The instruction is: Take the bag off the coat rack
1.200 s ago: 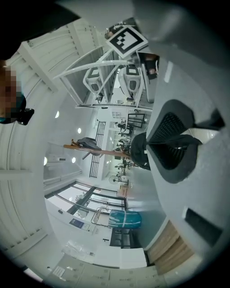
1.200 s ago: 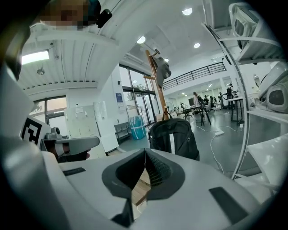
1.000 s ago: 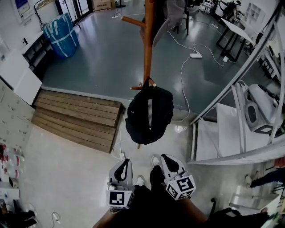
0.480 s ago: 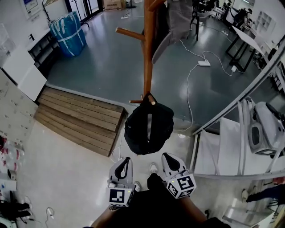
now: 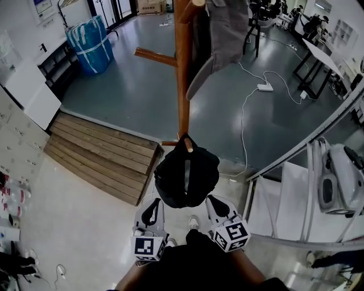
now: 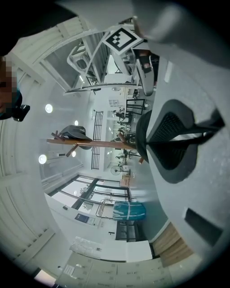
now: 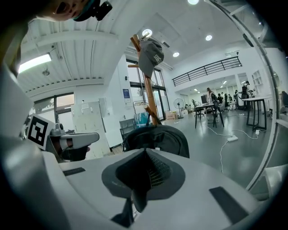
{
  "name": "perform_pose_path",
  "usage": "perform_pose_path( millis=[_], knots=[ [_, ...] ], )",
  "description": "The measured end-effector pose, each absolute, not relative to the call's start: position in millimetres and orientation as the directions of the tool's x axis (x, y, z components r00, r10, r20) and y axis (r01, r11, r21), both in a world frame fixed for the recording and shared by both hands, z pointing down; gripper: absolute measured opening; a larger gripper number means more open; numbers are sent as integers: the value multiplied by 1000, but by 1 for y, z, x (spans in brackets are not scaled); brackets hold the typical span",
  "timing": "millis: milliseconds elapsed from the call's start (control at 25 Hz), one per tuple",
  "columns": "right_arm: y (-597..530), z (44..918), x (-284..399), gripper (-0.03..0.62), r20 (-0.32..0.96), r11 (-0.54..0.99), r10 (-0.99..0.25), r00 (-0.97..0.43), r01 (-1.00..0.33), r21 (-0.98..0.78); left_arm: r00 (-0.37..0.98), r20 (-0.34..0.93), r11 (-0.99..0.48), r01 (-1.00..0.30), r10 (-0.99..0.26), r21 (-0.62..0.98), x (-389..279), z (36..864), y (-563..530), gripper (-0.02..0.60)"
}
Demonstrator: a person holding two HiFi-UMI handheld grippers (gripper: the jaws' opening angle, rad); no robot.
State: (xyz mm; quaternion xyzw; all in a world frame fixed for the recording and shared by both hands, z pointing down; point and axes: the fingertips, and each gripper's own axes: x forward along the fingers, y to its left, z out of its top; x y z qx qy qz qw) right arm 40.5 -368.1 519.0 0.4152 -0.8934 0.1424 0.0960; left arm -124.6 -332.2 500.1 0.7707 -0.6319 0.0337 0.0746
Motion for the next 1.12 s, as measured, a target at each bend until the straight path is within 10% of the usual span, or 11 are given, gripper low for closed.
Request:
perform_pose_path(
  millis=[1120],
  knots=[
    [-497,544,73,206,393,729,-601,-696,-679,-87,260,320,-286,-958,-911,-34,-138,550,-441,212]
  ],
)
